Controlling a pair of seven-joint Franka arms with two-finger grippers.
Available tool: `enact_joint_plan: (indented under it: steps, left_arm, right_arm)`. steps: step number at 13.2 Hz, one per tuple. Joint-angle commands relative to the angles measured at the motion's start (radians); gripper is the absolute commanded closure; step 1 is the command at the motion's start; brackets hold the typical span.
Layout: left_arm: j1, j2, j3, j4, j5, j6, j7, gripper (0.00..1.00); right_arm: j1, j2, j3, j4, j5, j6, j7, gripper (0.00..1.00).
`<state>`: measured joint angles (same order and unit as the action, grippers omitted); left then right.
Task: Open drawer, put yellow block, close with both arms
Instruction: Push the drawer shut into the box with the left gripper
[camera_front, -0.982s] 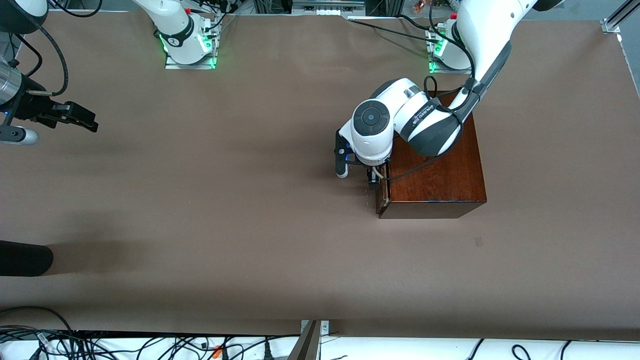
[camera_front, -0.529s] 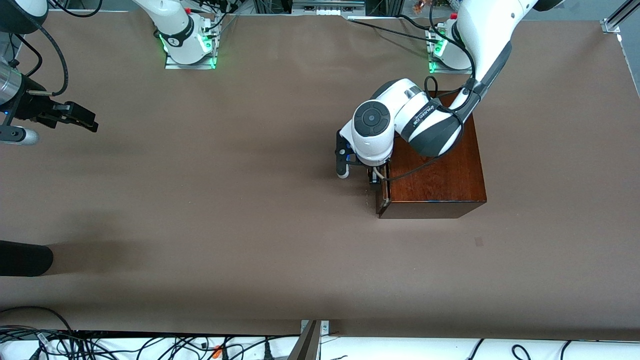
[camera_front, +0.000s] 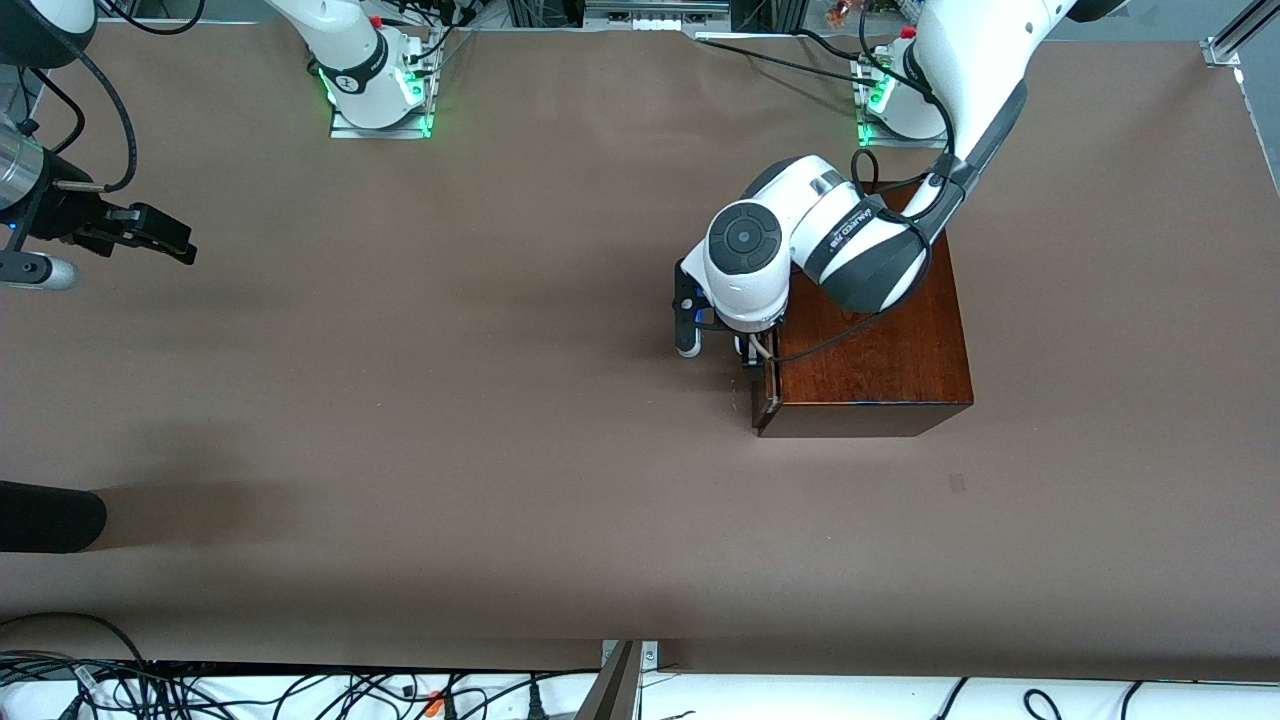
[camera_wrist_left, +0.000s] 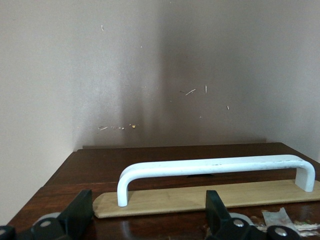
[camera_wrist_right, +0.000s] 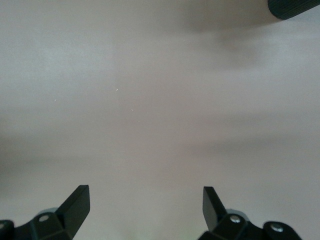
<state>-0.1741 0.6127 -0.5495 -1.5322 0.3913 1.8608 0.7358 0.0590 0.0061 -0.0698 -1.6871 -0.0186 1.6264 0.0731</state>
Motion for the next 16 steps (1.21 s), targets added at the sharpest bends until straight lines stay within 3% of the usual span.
enact_joint_plan:
  steps: [1,12,16]
  left_arm:
    - [0.001,-0.013,0.002,0.007,0.017,-0.026,0.016,0.00]
    - [-0.001,-0.018,-0.007,0.032,0.004,-0.068,-0.015,0.00]
    - [0.001,-0.112,-0.009,0.069,-0.185,-0.133,-0.184,0.00]
  right_arm:
    - [-0.016,0.008,0.016,0.018,-0.001,-0.008,0.002,0.00]
    - [-0.016,0.011,0.016,0.020,-0.001,-0.008,0.004,0.00]
    - [-0.016,0.011,0.016,0.020,-0.001,-0.008,0.004,0.00]
